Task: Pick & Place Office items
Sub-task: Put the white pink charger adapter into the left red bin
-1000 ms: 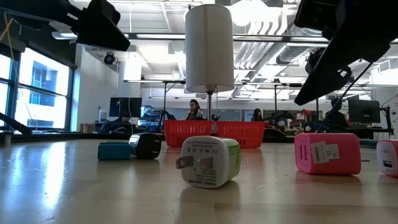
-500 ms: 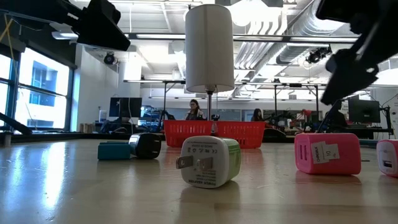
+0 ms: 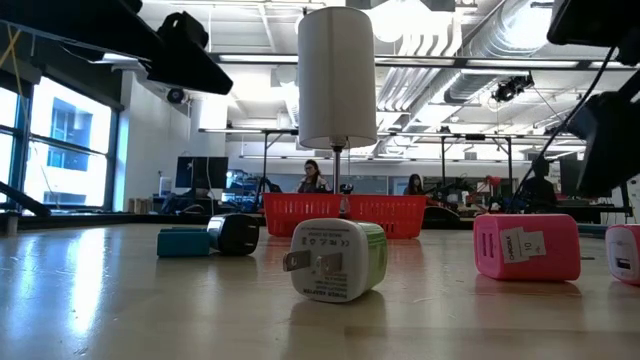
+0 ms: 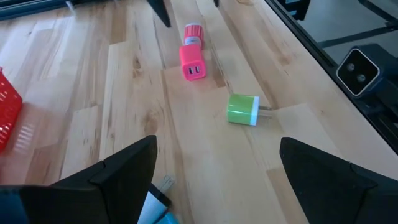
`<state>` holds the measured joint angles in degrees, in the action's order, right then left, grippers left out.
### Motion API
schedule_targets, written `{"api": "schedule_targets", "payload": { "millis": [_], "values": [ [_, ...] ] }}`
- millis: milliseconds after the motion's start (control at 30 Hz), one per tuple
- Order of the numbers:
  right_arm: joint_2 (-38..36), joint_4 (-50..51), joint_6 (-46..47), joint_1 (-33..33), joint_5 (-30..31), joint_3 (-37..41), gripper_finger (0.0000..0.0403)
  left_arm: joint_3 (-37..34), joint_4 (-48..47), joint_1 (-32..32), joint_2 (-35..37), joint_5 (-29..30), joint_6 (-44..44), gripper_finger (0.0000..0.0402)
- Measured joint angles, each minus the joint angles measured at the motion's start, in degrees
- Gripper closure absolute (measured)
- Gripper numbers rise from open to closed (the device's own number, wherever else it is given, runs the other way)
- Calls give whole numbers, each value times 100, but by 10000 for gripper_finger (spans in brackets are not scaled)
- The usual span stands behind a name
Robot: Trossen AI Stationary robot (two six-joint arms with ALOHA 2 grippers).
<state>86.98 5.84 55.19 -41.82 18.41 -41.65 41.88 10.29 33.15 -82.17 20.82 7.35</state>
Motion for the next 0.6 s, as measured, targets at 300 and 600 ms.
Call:
{"api": "schedule_targets", "payload": {
  "millis": [300,600],
  "values": [
    [639,-8,-138,6,-153,-7,49,-1,2,0,0,-2,21,70],
    [894,-77,127,18,-246,-15,49,-1,3,6,0,-3,169,70]
  ]
}}
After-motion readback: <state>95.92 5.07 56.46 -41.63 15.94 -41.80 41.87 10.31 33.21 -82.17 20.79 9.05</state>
